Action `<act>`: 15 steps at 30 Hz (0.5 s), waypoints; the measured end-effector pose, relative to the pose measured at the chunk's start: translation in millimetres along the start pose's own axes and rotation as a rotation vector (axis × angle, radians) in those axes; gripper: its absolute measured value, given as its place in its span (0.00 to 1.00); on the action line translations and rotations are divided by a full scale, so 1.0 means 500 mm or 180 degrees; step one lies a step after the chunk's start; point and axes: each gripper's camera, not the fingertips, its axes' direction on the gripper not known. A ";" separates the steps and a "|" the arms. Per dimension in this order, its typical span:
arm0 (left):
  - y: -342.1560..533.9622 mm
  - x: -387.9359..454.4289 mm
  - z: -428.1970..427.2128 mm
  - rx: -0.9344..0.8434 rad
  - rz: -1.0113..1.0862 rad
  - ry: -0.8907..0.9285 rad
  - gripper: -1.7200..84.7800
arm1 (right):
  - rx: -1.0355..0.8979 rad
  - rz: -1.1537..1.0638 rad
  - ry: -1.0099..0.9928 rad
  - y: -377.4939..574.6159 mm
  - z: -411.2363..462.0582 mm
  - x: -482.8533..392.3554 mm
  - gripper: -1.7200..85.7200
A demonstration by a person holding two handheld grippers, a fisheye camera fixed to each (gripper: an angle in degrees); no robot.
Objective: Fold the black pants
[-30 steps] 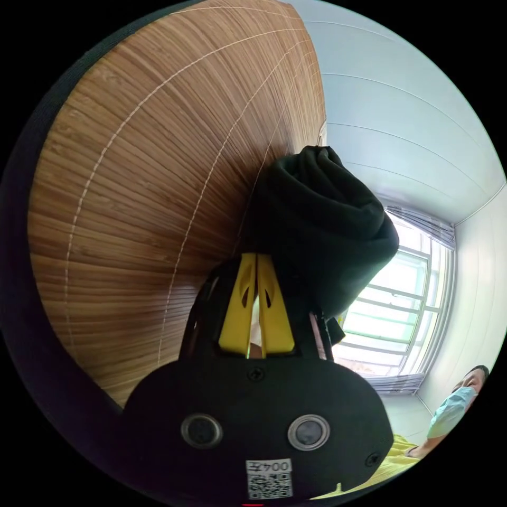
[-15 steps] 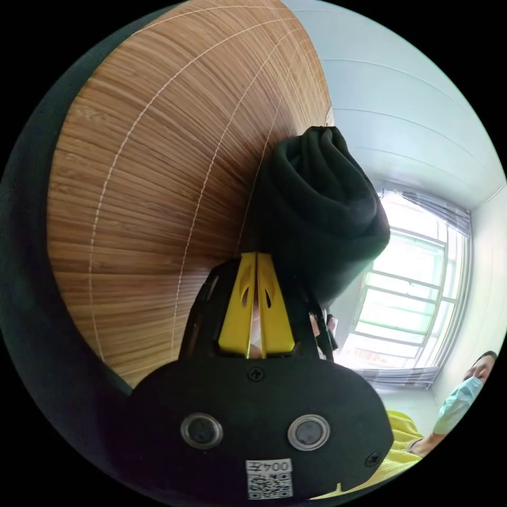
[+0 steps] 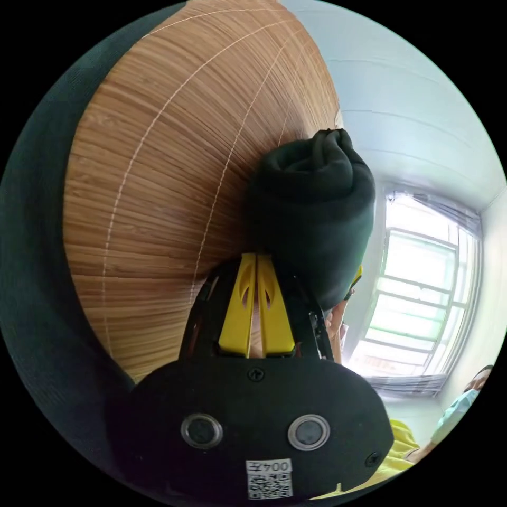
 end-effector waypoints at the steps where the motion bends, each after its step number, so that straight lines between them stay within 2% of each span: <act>1: 0.007 0.008 0.013 0.0003 0.0067 -0.0023 0.02 | -0.0048 -0.0021 0.0096 0.004 0.002 -0.010 0.27; 9: 0.047 0.054 0.086 0.0087 0.0519 -0.0104 0.02 | 0.0002 -0.0179 0.0595 0.071 0.005 -0.064 0.13; 15: 0.118 0.090 0.135 0.0165 0.0986 0.0178 0.02 | 0.0171 -0.1193 0.1881 0.205 0.034 -0.237 0.11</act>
